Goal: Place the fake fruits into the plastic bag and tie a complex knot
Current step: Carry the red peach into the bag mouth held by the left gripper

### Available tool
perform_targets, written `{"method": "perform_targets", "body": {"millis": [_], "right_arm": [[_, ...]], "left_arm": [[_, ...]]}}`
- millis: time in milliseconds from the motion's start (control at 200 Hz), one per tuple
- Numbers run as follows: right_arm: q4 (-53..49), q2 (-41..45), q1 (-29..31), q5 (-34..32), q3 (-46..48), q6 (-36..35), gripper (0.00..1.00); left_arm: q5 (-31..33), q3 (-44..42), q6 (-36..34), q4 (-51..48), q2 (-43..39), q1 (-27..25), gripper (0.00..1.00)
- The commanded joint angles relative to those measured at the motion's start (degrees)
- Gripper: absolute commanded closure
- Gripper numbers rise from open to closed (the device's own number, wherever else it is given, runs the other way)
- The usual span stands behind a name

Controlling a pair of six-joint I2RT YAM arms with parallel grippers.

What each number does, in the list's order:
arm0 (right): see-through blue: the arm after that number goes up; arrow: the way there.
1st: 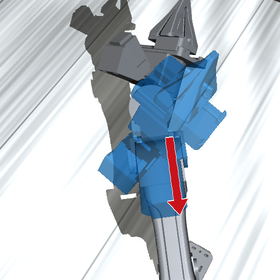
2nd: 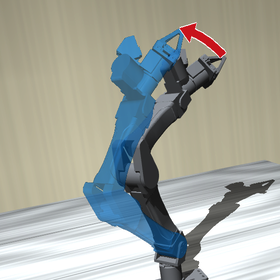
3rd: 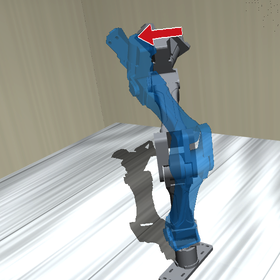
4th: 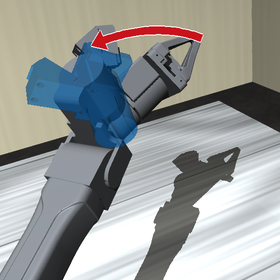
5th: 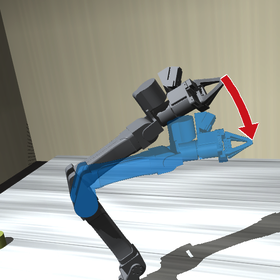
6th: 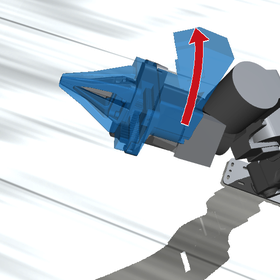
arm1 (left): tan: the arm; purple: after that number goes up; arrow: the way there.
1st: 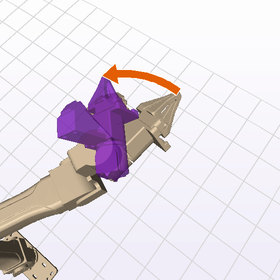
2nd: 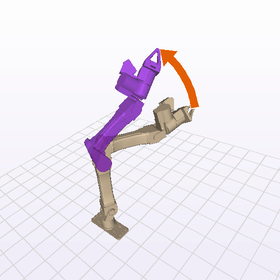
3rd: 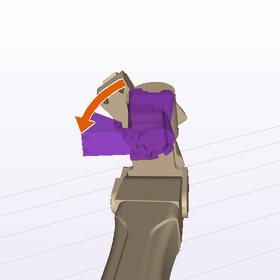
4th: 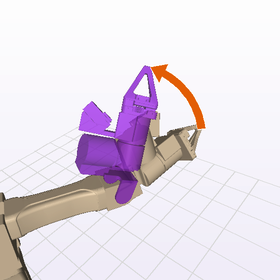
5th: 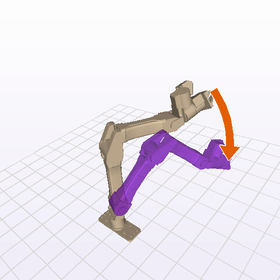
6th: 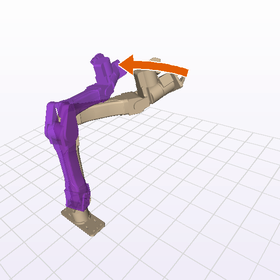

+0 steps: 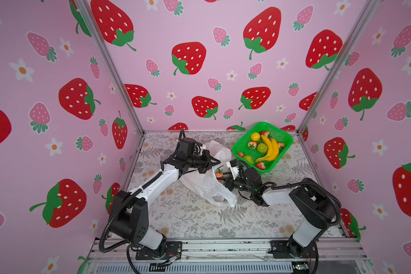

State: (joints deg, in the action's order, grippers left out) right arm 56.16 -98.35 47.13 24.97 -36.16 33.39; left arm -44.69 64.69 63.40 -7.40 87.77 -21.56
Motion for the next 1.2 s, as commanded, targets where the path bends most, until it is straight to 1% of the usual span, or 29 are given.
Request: {"method": "perform_targets", "body": {"millis": [0, 155, 290, 490, 670, 750, 856, 936, 1016, 1091, 1191], "right_arm": [[3.7, -0.3, 1.5, 0.3, 1.5, 2.6, 0.46], [0.0, 1.2, 4.6, -0.7, 3.5, -1.0, 0.46], [0.1, 0.2, 6.6, -2.4, 3.4, -2.0, 0.46], [3.5, -7.7, 6.9, -3.6, -4.8, 1.9, 0.45], [3.3, -12.3, 6.9, -7.3, -11.8, 5.3, 0.44], [1.7, -13.8, 6.9, -9.9, -14.4, 7.4, 0.41], [0.2, -15.0, 6.9, -14.1, -16.3, 10.1, 0.4], [-4.1, -15.7, 6.9, -16.6, -17.8, 10.6, 0.37], [-7.6, -16.3, 6.9, -17.3, -18.9, 10.0, 0.37], [-8.6, -17.0, 6.9, -17.0, -18.9, 10.0, 0.36], [-10.0, -17.7, 6.8, -19.0, -18.6, 10.4, 0.37]], "left_arm": [[-2.0, 3.0, -3.5, -2.4, 0.6, 2.1, 0.96], [-1.9, 3.5, -6.2, -4.8, 0.5, 3.8, 0.96], [-2.3, 3.9, -6.7, -5.3, 1.4, 4.0, 0.96], [-3.4, 3.3, -5.4, -3.7, 2.2, 4.0, 0.95], [-3.1, 2.7, -5.2, -2.9, 1.6, 4.1, 0.96], [-3.1, 2.3, -4.9, -2.3, 1.5, 4.3, 0.95], [-3.2, 2.0, -4.7, -1.9, 1.4, 4.9, 0.95], [-3.0, 2.0, -4.9, -2.0, 1.0, 5.7, 0.95], [-2.7, 1.9, -5.0, -2.1, 0.6, 6.6, 0.95], [-2.7, 2.0, -4.9, -2.1, 0.3, 7.4, 0.95], [-2.6, 1.9, -5.0, -2.3, -0.1, 8.0, 0.96]]}}
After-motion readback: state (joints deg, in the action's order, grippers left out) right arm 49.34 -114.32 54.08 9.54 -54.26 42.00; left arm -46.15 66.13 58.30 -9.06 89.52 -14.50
